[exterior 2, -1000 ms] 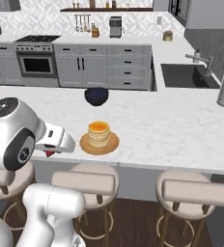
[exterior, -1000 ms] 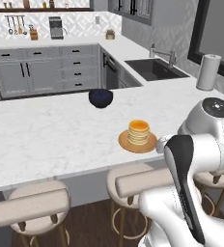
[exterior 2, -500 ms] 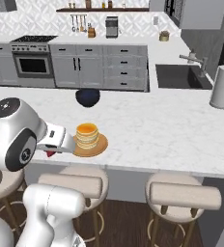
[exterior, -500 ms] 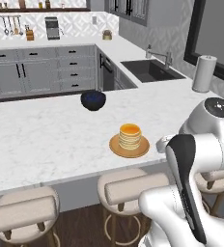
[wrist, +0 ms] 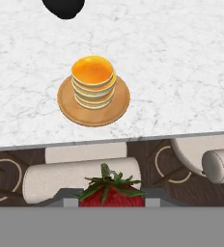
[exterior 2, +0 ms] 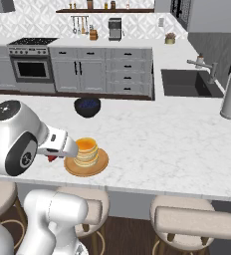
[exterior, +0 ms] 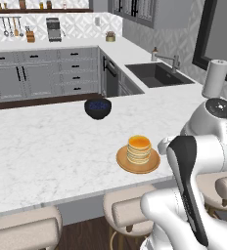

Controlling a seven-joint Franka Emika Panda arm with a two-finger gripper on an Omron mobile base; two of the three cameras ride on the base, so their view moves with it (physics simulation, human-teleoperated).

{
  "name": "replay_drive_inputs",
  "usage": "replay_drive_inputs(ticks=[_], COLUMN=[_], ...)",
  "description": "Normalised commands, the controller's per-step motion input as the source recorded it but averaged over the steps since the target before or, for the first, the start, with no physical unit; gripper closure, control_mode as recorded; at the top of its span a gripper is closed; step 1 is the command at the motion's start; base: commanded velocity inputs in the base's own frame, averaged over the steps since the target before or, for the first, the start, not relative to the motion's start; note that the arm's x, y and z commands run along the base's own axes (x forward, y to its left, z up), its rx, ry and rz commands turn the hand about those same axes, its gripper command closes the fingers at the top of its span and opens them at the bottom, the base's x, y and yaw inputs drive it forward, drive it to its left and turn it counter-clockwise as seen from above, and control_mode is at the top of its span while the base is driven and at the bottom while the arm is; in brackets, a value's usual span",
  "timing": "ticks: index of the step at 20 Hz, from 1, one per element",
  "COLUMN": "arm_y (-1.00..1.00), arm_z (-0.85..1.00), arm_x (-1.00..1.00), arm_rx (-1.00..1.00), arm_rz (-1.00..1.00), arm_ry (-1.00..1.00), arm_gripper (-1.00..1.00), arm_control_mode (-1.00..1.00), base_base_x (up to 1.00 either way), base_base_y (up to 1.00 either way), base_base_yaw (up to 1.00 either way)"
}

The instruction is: Take the strawberry from the fridge and place it on top of the pancake, located on the dining counter.

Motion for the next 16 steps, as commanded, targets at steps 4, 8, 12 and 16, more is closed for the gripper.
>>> replay_drive_inputs(ticks=[4, 8, 12, 16], arm_y=[0.00, 0.00, 0.00, 0.05], arm_z=[0.00, 0.00, 0.00, 0.00], arm_x=[0.00, 0.00, 0.07, 0.75], arm_rx=[0.00, 0.00, 0.00, 0.00], arm_rz=[0.00, 0.00, 0.00, 0.00], arm_ry=[0.00, 0.00, 0.00, 0.00], arm_gripper=[1.00, 1.00, 1.00, 1.00], arm_control_mode=[1.00, 1.00, -1.00, -1.00], base_base_x=[0.20, 0.01, 0.00, 0.00], base_base_y=[0.00, 0.00, 0.00, 0.00], base_base_yaw=[0.02, 0.00, 0.00, 0.00])
